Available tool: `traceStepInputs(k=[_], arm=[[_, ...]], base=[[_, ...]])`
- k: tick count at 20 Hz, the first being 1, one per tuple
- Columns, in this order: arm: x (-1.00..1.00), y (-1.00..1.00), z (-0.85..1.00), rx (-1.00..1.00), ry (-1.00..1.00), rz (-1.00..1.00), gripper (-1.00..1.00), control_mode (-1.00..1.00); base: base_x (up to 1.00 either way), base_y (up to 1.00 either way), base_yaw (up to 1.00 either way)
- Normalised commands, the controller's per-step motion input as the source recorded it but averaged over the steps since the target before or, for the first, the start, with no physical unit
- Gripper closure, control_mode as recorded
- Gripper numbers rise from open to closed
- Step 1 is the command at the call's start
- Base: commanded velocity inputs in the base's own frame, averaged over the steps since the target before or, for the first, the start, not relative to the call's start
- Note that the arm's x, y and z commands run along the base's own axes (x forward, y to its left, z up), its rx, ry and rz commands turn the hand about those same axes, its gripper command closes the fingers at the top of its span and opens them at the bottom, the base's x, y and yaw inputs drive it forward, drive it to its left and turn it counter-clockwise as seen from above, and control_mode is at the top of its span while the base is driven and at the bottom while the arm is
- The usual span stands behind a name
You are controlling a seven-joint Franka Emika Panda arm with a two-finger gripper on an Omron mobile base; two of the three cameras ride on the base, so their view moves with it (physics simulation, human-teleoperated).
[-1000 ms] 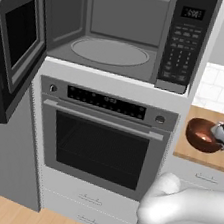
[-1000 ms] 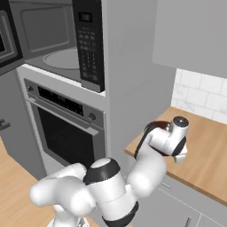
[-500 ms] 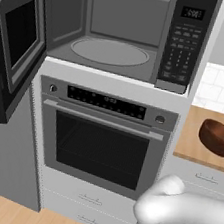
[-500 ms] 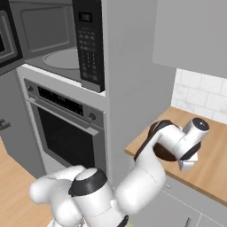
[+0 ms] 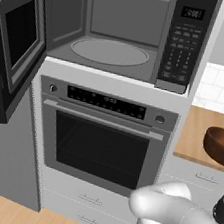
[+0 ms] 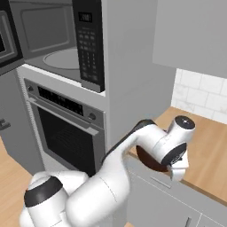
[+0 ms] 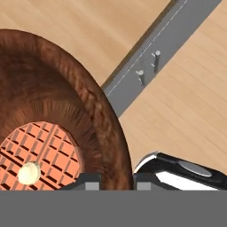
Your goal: Open the microwave, place the bowl with waffle inside the microwave, then close the microwave door and turn it on.
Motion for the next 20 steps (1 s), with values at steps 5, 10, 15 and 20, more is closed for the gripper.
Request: traceStepInputs(k=[5, 10, 15, 20], arm=[[-0.87, 0.53, 0.6, 0.0, 0.0, 0.09, 1.0, -1.0], [-0.8, 0.38, 0.85, 0.03, 0.0, 0.15, 1.0, -1.0], [-0.49, 0.6, 0.72, 0.04, -0.09, 0.17, 1.0, -1.0], [-0.19, 1.0, 0.41, 0.01, -0.22, 0.13, 1.0, -1.0]], base=[[0.0, 0.0, 0.0], [0.0, 0.0, 0.0], [0.0, 0.0, 0.0], [0.0, 0.0, 0.0]])
